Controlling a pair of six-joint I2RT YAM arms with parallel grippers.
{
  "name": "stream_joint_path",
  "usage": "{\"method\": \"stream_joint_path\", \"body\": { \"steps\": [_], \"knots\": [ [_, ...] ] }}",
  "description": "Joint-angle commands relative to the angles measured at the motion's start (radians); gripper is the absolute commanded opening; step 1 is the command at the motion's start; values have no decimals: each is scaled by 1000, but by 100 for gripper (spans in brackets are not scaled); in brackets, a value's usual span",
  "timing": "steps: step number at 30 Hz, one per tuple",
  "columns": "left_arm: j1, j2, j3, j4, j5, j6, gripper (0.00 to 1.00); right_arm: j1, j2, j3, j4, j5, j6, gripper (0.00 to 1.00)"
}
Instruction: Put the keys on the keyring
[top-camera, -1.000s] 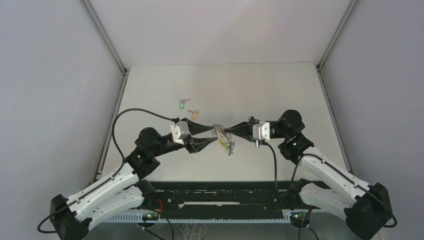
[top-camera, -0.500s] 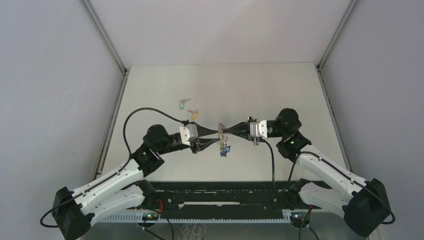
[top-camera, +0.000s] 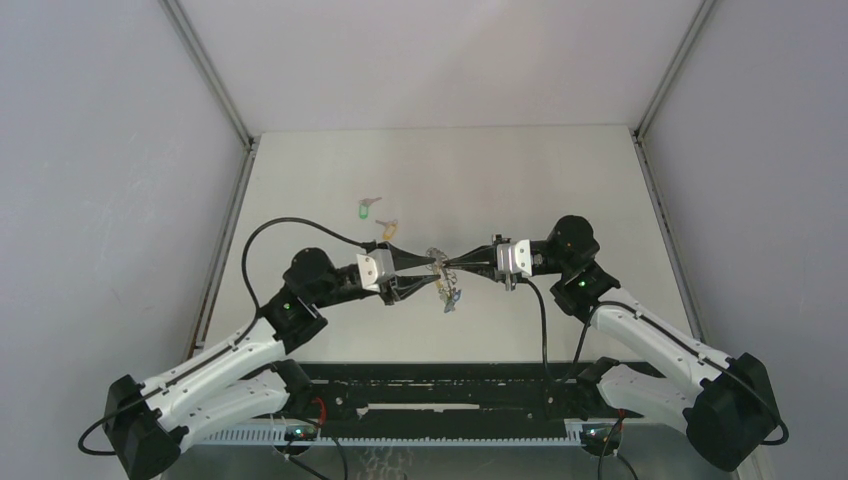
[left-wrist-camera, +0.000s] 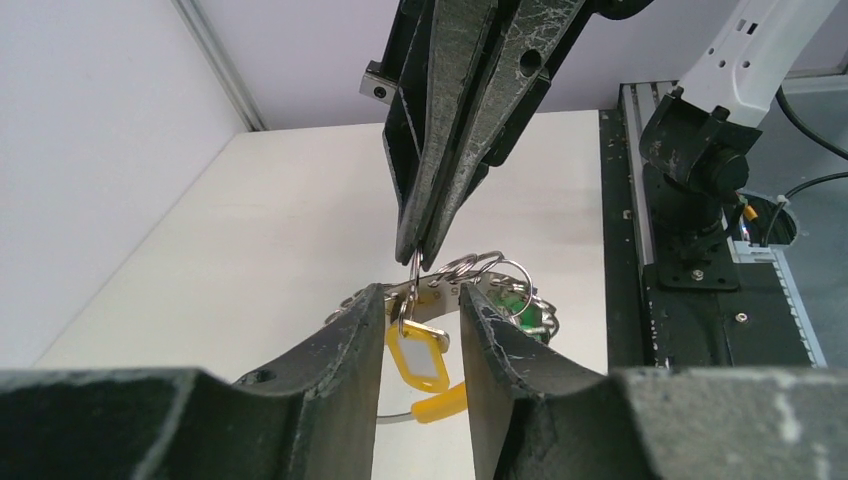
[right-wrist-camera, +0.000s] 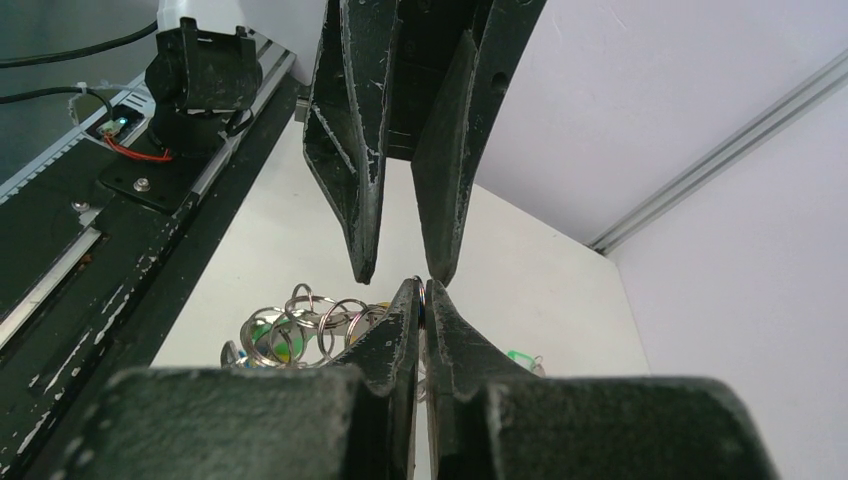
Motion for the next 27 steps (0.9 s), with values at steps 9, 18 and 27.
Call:
{"method": "stream_joint_path", "body": {
  "steps": [9, 18, 27],
  "knots": [
    [-11, 11, 71, 28, 28, 27, 25, 13, 1, 24, 21, -10, 12, 0],
    [-13, 36, 91, 11, 34, 37, 18, 15, 10, 39, -2, -20, 5, 0],
    [-16, 65, 104, -46, 16, 60, 17, 15, 17, 50, -16, -28, 1, 0]
  ]
}}
